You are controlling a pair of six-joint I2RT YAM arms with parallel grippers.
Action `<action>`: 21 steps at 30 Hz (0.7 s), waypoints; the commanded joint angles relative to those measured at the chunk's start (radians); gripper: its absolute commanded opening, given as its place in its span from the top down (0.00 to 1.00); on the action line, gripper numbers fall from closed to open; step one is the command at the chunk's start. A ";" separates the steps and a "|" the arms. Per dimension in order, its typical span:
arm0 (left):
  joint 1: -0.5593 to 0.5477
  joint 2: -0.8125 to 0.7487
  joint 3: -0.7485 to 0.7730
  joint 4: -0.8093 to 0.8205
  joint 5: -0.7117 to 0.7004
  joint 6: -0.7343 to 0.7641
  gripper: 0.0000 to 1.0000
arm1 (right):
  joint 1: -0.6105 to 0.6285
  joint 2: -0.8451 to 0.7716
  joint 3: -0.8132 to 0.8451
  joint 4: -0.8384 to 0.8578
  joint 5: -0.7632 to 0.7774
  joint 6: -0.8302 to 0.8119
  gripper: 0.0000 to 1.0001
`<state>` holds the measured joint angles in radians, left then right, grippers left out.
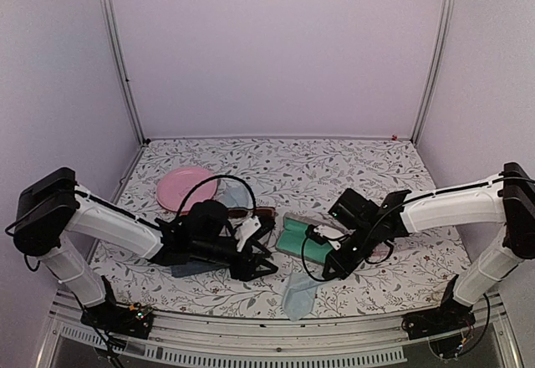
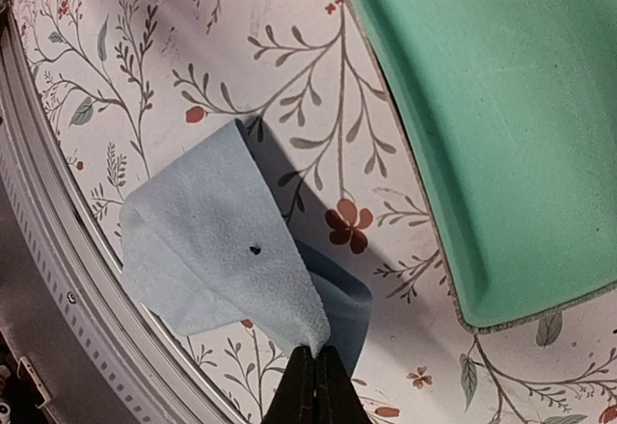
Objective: Organize the sunglasses
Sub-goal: Pick up the glasses cleaning cloth from the center of the board.
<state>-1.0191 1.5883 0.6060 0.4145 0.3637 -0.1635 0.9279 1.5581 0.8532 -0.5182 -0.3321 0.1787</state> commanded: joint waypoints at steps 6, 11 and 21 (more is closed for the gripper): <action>-0.051 0.177 0.177 -0.010 0.083 0.075 0.48 | -0.008 -0.084 -0.068 -0.019 0.040 0.086 0.95; -0.053 0.243 0.229 -0.041 0.108 0.094 0.51 | -0.020 -0.090 -0.082 -0.032 0.034 0.126 0.94; -0.054 0.348 0.323 -0.121 0.138 0.152 0.58 | -0.032 -0.116 -0.097 -0.043 0.039 0.165 0.93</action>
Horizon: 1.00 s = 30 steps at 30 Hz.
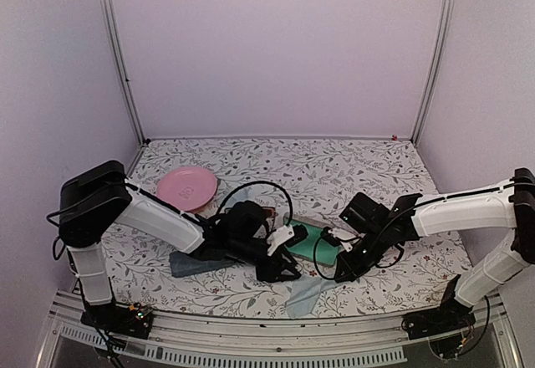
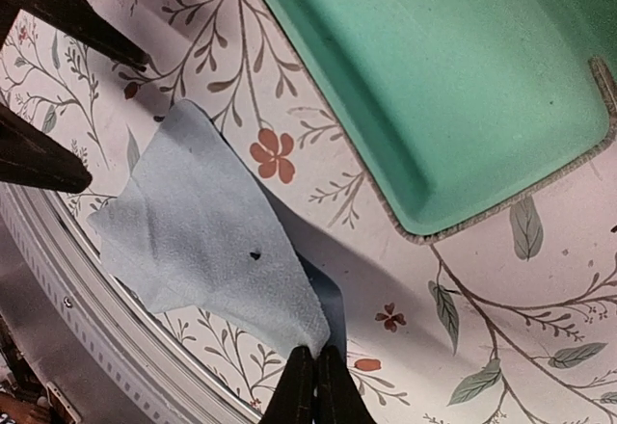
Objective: Organize the sunglasses
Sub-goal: Pick up the glasses cleaning cloth from the center of the board.
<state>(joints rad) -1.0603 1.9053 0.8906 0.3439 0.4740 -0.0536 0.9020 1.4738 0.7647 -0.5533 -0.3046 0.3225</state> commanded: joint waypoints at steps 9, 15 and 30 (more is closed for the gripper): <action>-0.025 0.095 0.086 -0.099 0.000 0.082 0.64 | -0.005 -0.031 -0.015 0.015 0.004 0.020 0.93; -0.044 0.115 0.109 -0.143 -0.048 0.131 0.66 | -0.005 -0.027 -0.010 0.023 -0.001 0.016 0.93; -0.097 0.115 0.080 -0.203 -0.161 0.202 0.78 | -0.006 -0.041 -0.017 0.029 0.002 0.018 0.93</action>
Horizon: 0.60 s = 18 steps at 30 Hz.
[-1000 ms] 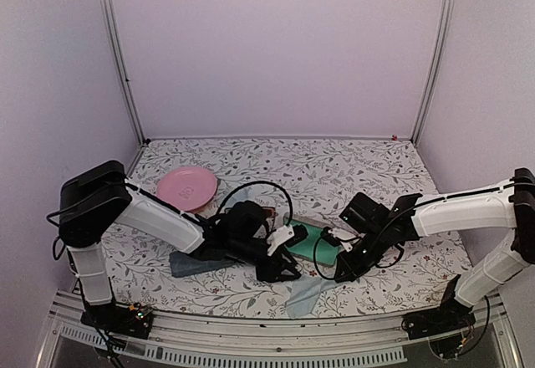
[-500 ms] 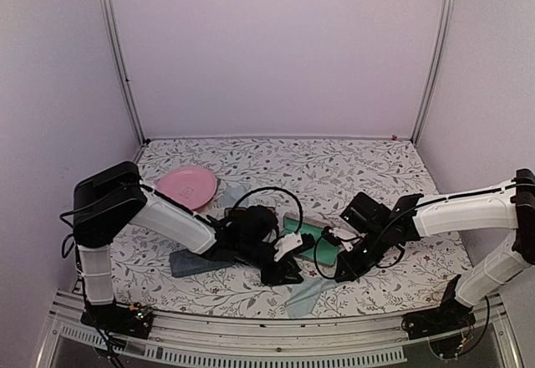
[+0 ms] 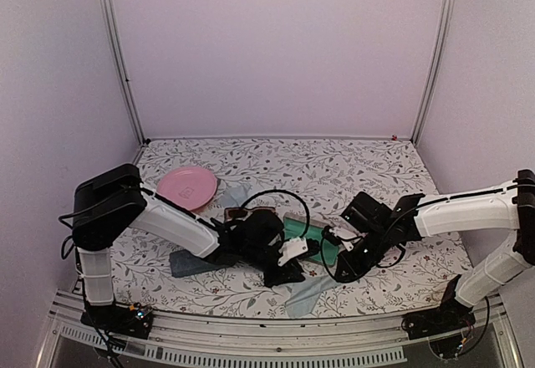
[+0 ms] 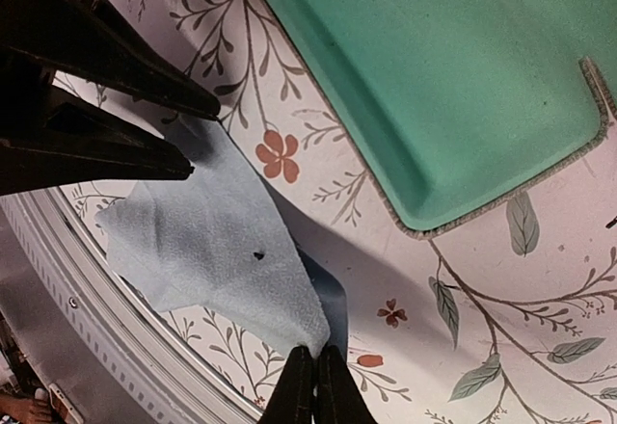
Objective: Organize the sunglasses
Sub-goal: Pick up the glasses cleaning cloth from the center of the board.
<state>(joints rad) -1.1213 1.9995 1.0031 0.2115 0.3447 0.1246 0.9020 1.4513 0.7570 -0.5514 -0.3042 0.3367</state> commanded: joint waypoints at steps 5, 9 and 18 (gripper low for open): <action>-0.042 0.002 -0.079 -0.047 -0.046 0.007 0.82 | -0.007 -0.021 -0.011 0.032 -0.003 0.005 0.93; -0.049 -0.013 -0.110 -0.018 -0.042 0.003 0.85 | -0.008 -0.019 -0.012 0.040 -0.003 0.005 0.93; -0.062 -0.023 -0.126 0.031 -0.065 -0.011 0.94 | -0.007 -0.029 -0.025 0.057 -0.013 0.018 0.92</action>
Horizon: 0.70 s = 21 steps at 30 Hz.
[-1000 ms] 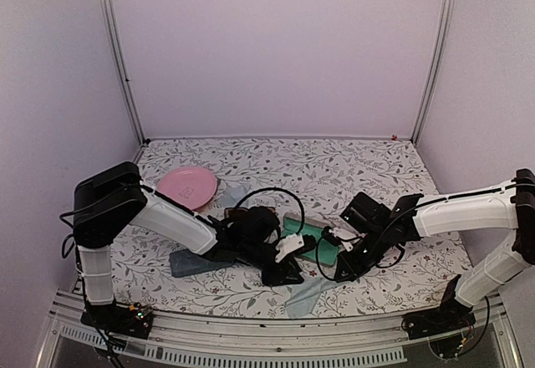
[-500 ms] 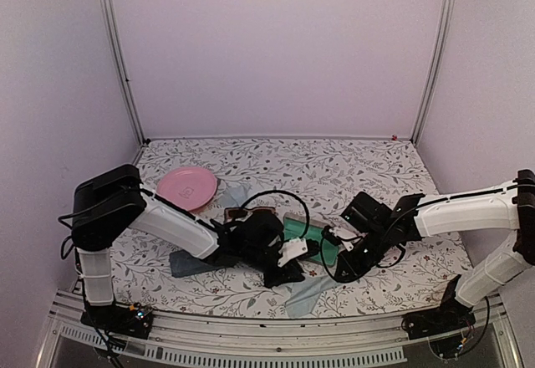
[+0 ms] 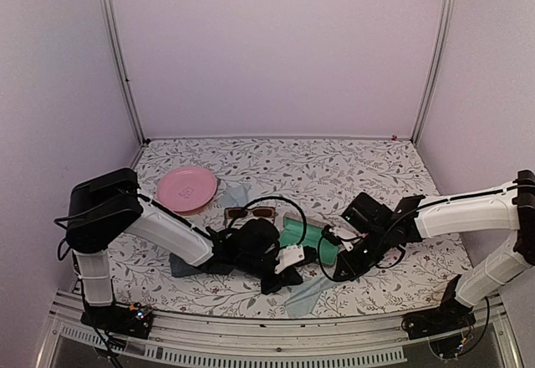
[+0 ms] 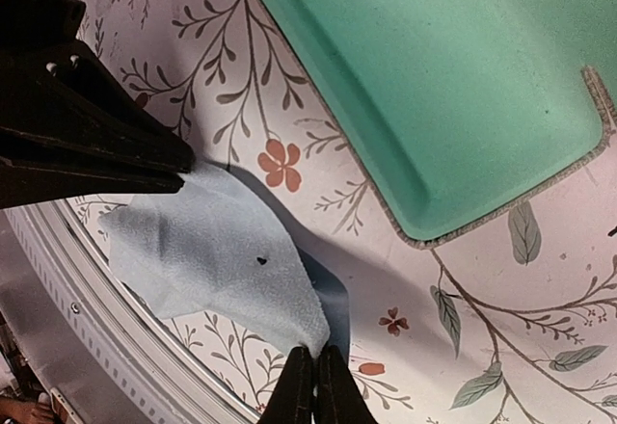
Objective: Organize the sunglasses
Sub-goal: Pick up the glasses cleaning cloth from the center of the board.
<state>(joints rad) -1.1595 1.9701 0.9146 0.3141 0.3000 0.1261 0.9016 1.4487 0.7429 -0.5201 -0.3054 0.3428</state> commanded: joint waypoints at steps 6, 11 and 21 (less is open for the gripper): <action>-0.014 -0.064 -0.057 -0.018 -0.053 -0.055 1.00 | -0.006 -0.039 -0.011 0.055 -0.024 -0.004 0.92; 0.000 -0.134 -0.098 0.030 -0.106 -0.095 1.00 | -0.006 -0.062 -0.001 0.091 -0.061 -0.038 0.92; 0.015 -0.333 -0.150 0.010 -0.182 -0.113 1.00 | -0.007 -0.081 0.093 0.117 -0.123 -0.113 0.91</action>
<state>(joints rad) -1.1507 1.7050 0.7700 0.3317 0.1623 0.0235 0.9016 1.3891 0.7776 -0.4393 -0.3862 0.2718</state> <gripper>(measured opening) 0.007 0.090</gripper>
